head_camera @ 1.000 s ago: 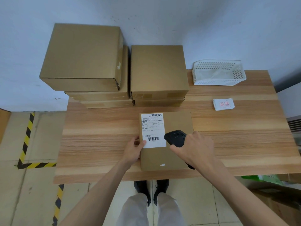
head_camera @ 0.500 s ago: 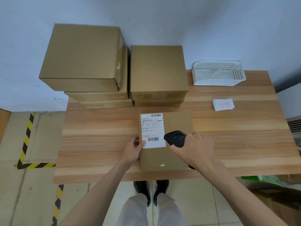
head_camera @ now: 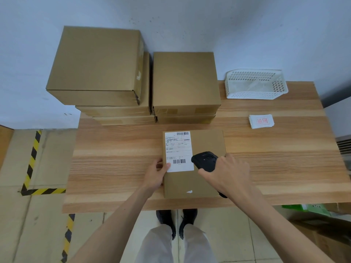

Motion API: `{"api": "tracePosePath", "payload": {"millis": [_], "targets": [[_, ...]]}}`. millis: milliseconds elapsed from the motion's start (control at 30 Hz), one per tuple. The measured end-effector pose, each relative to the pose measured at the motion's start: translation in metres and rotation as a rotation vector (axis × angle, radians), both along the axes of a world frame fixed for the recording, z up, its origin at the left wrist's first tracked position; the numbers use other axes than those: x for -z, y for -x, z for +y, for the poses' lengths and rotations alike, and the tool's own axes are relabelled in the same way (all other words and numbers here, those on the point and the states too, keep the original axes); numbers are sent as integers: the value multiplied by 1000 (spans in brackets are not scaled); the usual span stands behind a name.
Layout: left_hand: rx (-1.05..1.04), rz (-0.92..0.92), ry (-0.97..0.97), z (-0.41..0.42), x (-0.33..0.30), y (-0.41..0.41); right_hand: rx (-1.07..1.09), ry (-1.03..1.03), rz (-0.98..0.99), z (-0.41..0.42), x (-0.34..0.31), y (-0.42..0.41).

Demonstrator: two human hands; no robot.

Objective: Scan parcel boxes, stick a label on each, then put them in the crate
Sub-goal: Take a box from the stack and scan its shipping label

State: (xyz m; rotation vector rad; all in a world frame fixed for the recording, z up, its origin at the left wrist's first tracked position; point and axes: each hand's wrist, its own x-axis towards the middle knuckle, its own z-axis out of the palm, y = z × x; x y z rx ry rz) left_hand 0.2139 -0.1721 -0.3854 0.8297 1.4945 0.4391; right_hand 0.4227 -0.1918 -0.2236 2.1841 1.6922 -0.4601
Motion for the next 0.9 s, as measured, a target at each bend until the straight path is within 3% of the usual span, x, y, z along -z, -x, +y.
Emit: {"api": "tracePosePath", "payload": {"millis": [433,667,900], "targets": [[-11,-11,-3,0,0,1,64,-17,-4,0,11,-23],[-10,-15,-33,-2,-6,-3,326,-172,80,1,65,-95],[2,9,-32,-4,-9,-5,363,-183,103,-3,132,-155]]}}
